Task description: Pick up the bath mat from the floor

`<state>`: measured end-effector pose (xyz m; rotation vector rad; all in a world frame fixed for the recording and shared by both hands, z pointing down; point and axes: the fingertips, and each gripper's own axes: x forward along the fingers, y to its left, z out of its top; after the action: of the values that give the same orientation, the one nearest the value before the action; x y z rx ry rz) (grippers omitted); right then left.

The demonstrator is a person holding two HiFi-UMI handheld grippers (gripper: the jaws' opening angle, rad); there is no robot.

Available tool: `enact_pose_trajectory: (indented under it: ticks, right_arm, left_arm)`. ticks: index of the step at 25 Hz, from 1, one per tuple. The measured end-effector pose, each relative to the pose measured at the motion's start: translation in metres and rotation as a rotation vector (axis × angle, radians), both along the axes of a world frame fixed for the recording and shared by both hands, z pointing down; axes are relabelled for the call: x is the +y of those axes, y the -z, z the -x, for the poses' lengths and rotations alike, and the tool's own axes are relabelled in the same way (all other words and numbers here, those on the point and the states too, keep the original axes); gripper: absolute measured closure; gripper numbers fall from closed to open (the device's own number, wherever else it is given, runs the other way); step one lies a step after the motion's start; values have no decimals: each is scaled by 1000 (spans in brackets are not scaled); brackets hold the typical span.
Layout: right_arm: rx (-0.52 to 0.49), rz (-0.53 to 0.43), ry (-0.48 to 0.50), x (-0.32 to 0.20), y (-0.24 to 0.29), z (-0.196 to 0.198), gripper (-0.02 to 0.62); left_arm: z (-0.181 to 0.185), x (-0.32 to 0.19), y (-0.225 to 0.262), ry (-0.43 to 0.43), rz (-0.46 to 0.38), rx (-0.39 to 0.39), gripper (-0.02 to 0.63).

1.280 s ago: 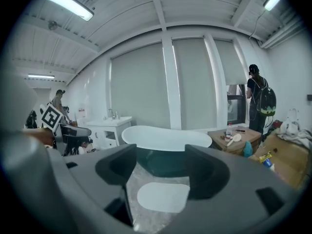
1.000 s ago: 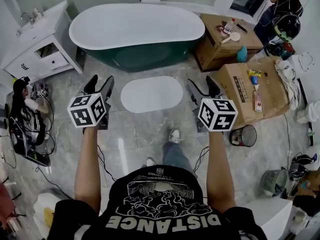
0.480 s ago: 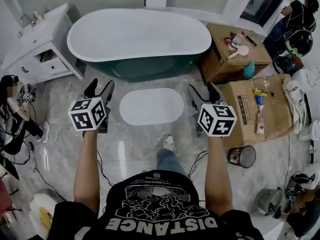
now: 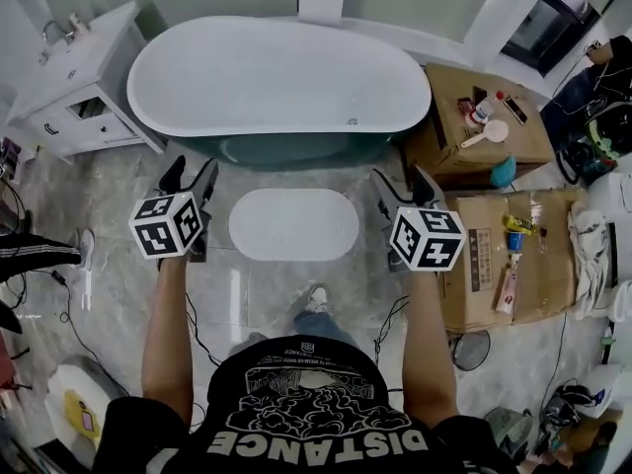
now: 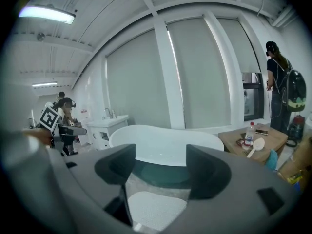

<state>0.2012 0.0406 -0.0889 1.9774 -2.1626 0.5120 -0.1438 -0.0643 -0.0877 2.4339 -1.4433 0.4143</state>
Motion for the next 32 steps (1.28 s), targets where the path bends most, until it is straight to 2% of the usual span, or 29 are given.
enact_pose_trajectory:
  ticks: [6, 14, 23, 32]
  right_arm:
    - [-18, 32, 40, -33, -15, -11, 275]
    - [-2, 49, 41, -65, -23, -8, 270]
    - [-7, 96, -3, -98, -48, 5, 265]
    - [0, 225, -4, -114, -110, 17, 247]
  left_arm:
    - [4, -16, -12, 57, 38, -12, 316]
    - [21, -52, -21, 76, 54, -21, 308]
    - [39, -94, -57, 31, 117, -31, 305]
    - [48, -115, -127, -34, 231, -69, 299]
